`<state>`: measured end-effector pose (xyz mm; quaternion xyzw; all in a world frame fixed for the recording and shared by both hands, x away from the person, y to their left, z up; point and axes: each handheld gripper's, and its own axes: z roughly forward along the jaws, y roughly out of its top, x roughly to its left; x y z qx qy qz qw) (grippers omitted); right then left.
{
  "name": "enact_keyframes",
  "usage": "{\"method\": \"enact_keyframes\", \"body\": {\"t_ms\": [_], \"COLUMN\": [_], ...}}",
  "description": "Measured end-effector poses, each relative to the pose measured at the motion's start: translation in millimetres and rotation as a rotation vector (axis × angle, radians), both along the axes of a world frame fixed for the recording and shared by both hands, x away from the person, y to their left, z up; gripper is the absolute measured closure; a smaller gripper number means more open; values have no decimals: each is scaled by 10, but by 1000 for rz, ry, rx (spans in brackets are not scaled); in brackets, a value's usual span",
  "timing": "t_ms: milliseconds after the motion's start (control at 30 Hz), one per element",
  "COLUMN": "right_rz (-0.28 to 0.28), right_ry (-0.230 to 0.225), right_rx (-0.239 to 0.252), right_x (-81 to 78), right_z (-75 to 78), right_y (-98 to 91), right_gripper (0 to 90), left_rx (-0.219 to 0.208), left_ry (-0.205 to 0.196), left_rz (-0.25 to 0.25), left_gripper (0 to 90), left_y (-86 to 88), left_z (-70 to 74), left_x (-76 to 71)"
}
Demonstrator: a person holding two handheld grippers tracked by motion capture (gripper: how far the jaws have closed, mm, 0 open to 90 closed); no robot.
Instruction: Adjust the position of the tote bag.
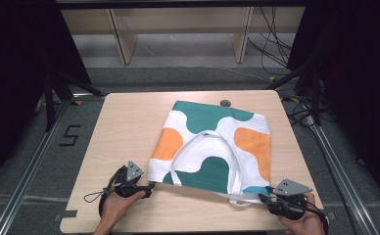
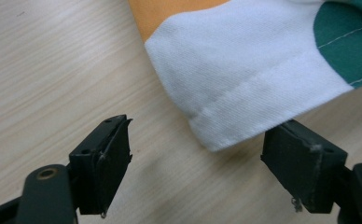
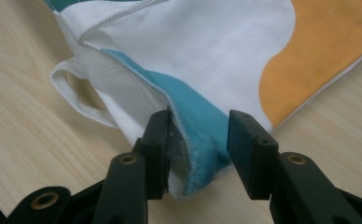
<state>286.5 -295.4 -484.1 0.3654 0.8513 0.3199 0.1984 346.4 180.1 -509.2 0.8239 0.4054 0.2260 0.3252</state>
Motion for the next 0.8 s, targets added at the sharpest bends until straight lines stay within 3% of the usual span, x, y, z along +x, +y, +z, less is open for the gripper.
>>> {"method": "enact_keyframes", "body": {"t_ms": [33, 67, 100, 133, 167, 200, 233, 300, 333, 367, 433, 567, 700, 767, 800], "right_rz": [2, -17, -17, -13, -40, -40, -32, -35, -31, -38, -37, -18, -15, 4, -4], "right_ry": [-21, -17, -16, -14, -10, -41, -32, -55, -58, -40, -41, -47, -35, -63, -55], "right_rx": [5, 1, 5, -1, 7, -13, -33, -56, -76, -92, -129, -138, -134, -138, -136], "right_x": [19, 12, 20, 24, 14, 19, 14, 14, 27, 27, 33, 51, 32, 57, 51], "right_z": [-10, -5, -10, -11, -6, -9, -6, -24, -44, -60, -86, -105, -80, -75, -71], "right_y": [-4, -2, -1, -1, 17, 18, 28, 57, 80, 107, 136, 133, 127, 107, 104], "right_gripper": [591, 589, 587, 585, 585, 585, 585, 583, 581, 572, 567, 617, 739, 759, 761], "left_rx": [-12, 13, -13, -11, -8, -21, -49, -53, -39, 26, 49, 37, 93, 114, 128], "left_ry": [2, 2, -12, -17, -32, -63, -91, -123, -134, -116, -75, -63, -97, -151, -169], "left_rz": [-8, -22, -11, -21, -30, -38, -33, -46, -50, -78, -63, -56, -91, -109, -116], "left_gripper": [231, 236, 247, 260, 283, 306, 336, 401, 409, 406, 402, 401, 452, 541, 616], "left_y": [-10, -5, -29, -33, -41, -51, -74, -118, -146, -130, -156, -160, -188, -202, -208], "left_z": [-5, 6, -5, 5, 25, 38, 46, 71, 61, 61, 14, -20, 0, 7, 17], "left_x": [11, 26, 36, 45, 52, 59, 63, 80, 99, 126, 168, 210, 183, 162, 155]}}
